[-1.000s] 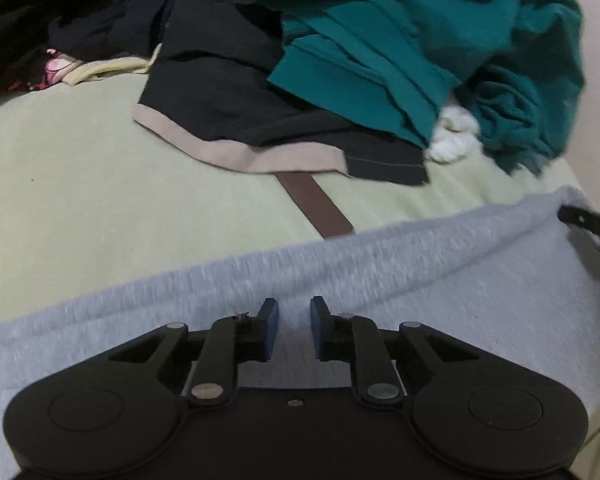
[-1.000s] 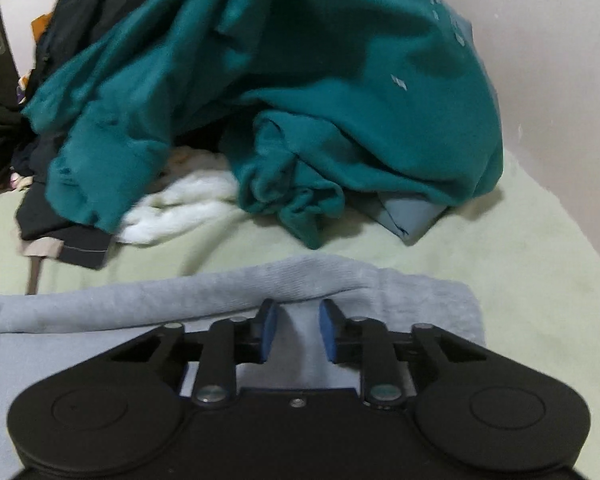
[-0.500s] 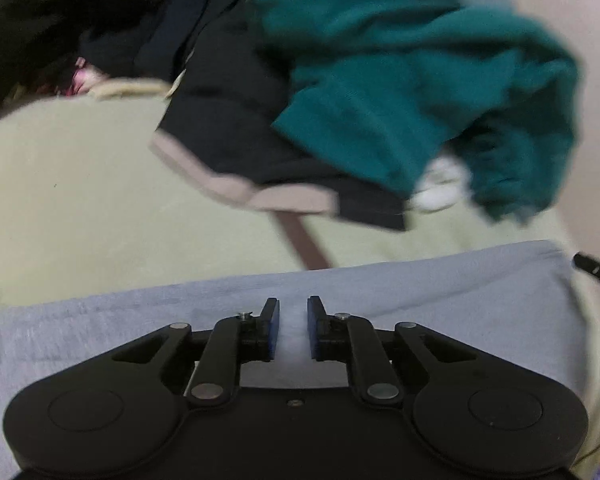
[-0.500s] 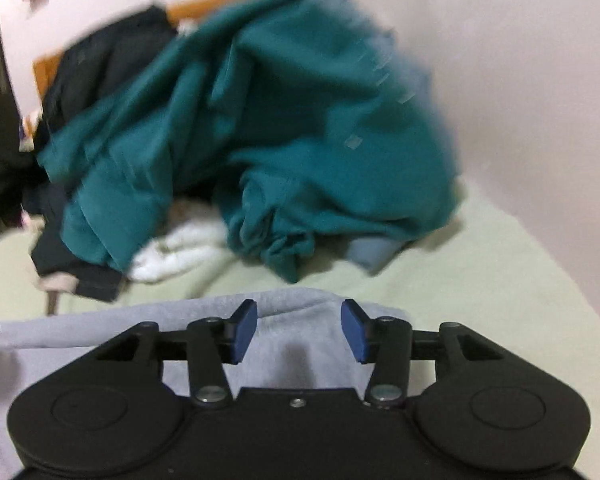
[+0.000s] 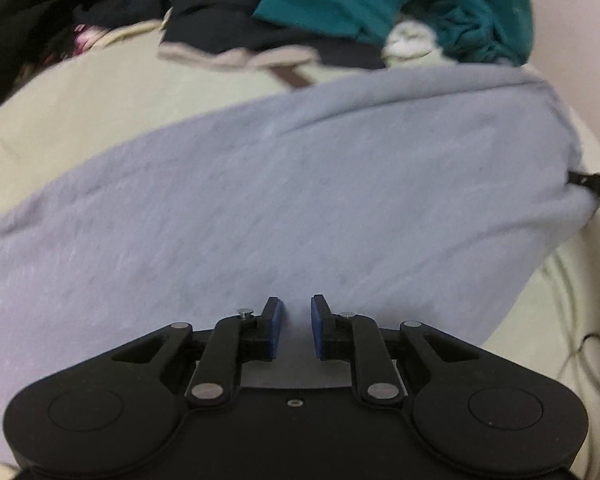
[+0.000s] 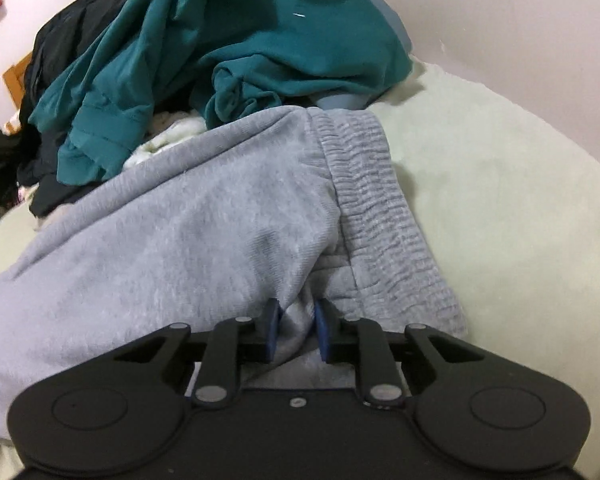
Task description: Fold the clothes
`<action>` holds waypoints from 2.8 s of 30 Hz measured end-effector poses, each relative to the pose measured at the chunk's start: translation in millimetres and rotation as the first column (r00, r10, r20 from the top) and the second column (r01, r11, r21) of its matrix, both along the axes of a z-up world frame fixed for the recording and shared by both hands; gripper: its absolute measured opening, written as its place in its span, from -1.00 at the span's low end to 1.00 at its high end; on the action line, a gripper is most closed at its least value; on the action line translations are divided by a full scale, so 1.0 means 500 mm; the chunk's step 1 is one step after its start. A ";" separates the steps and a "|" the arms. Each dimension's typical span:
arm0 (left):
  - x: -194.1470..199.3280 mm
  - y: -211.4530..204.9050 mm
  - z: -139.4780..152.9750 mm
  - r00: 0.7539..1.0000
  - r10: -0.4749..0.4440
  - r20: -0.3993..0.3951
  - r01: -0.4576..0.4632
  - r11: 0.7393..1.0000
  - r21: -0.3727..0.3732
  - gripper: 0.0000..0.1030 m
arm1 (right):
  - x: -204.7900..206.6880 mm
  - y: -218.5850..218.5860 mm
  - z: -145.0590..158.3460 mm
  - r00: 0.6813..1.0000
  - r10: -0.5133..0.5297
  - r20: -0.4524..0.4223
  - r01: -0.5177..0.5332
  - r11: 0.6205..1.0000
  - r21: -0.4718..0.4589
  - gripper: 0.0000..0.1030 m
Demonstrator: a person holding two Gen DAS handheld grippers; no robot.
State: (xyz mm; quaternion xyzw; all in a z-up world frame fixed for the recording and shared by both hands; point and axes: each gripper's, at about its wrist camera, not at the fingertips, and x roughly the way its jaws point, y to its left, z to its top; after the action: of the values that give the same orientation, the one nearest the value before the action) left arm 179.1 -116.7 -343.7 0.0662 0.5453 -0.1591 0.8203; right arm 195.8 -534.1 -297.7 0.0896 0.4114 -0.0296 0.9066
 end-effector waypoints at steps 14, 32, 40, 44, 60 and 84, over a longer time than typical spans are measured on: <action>0.014 0.005 0.075 0.994 0.089 0.067 -0.074 0.976 -0.204 -0.30 | -0.161 -0.058 0.042 0.961 -0.275 0.023 0.240 0.873 0.425 0.55; 0.052 -0.055 -0.012 0.988 0.144 -0.057 -0.152 0.971 -0.187 -0.08 | -0.055 -0.113 -0.140 0.891 -0.454 0.026 0.261 0.556 0.789 0.84; 0.051 -0.050 -0.021 0.988 0.147 -0.054 -0.155 0.967 -0.200 -0.07 | -0.007 -0.116 -0.134 0.854 -0.518 0.038 0.298 0.548 0.782 0.82; 0.053 -0.046 -0.022 0.986 0.154 -0.061 -0.163 0.964 -0.211 -0.07 | -0.002 -0.128 -0.131 0.858 -0.513 -0.001 0.334 0.558 0.760 0.24; 0.031 0.117 0.031 0.956 0.293 -0.022 -0.291 0.934 -0.208 -0.07 | 0.011 0.078 0.155 0.928 -0.206 0.312 0.064 0.910 0.409 -0.20; -0.005 0.454 0.105 0.927 0.374 -0.001 -0.358 0.885 -0.300 -0.07 | -0.036 0.784 0.116 0.838 0.503 0.213 -0.532 0.839 0.115 -0.32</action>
State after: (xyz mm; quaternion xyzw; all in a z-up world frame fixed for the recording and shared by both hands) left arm 176.6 110.5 -291.0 -0.1561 0.4946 -0.0790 0.8514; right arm 177.6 -142.1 -239.9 0.0538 0.3403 0.2602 0.9020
